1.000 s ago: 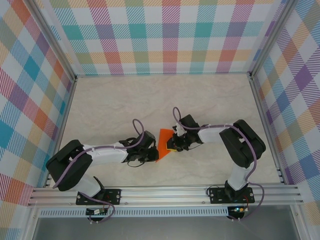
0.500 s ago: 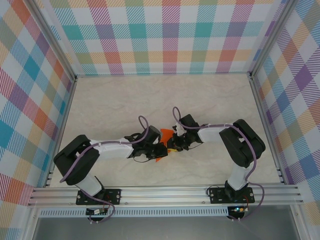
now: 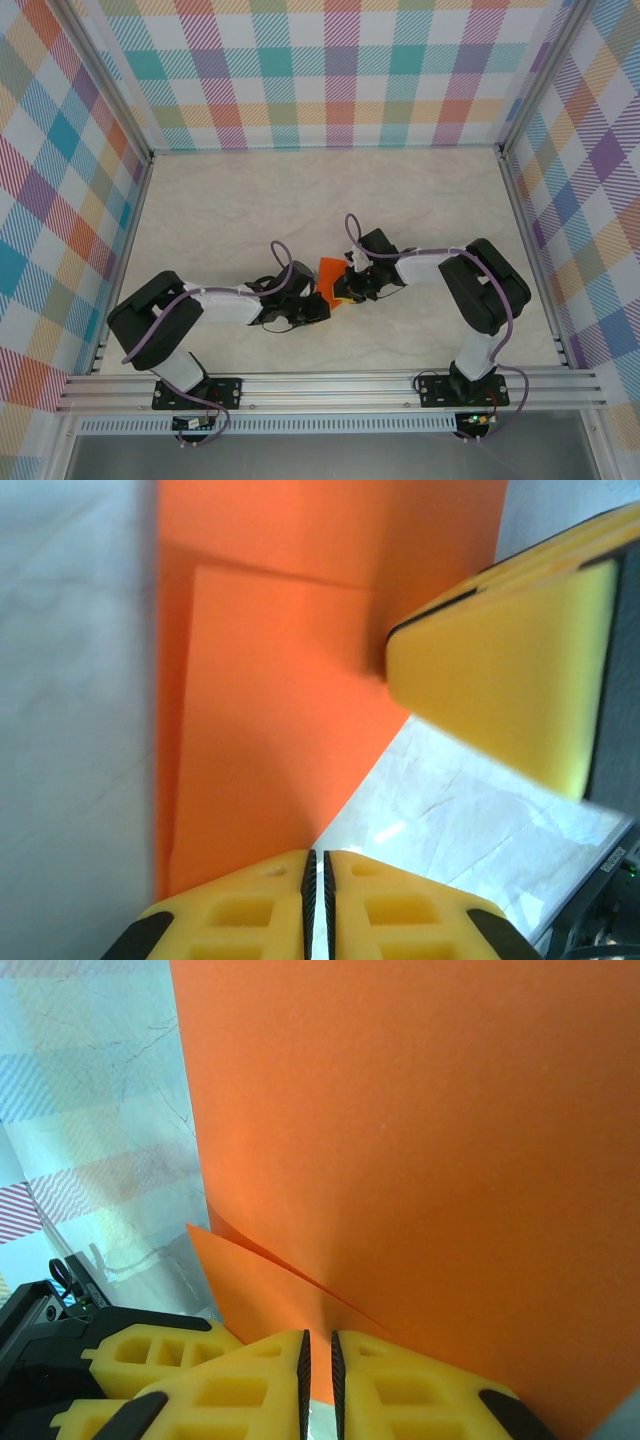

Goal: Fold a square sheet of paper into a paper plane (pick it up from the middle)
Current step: Third fold the triangle at the center of the table.

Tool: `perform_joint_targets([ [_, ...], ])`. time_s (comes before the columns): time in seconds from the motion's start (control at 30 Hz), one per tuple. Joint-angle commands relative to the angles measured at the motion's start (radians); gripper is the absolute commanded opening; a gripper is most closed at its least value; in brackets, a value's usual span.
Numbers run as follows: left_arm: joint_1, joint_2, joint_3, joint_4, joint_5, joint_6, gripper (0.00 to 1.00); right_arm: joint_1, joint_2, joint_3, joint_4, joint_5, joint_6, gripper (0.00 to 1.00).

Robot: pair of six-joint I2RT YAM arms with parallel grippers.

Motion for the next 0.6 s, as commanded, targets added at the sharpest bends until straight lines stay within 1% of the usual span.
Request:
perform_joint_targets([
  [0.0, 0.003, -0.043, -0.086, -0.088, -0.029, -0.031, 0.14, 0.001, 0.043, -0.019, -0.078, 0.116, -0.026, 0.17],
  [0.17, 0.004, -0.135, -0.136, -0.155, -0.067, -0.032, 0.15, 0.001, 0.041, -0.014, -0.082, 0.112, -0.029, 0.17],
  [0.3, 0.005, -0.252, -0.149, -0.212, -0.101, -0.029, 0.17, 0.0, 0.033, -0.008, -0.075, 0.094, -0.027, 0.18],
  [0.43, 0.005, -0.333, -0.092, -0.3, -0.158, 0.009, 0.2, 0.001, 0.003, 0.012, -0.076, 0.069, -0.024, 0.19],
  [0.57, 0.011, -0.328, 0.005, -0.385, -0.236, 0.06, 0.21, 0.001, -0.059, 0.04, -0.112, 0.079, -0.035, 0.22],
])
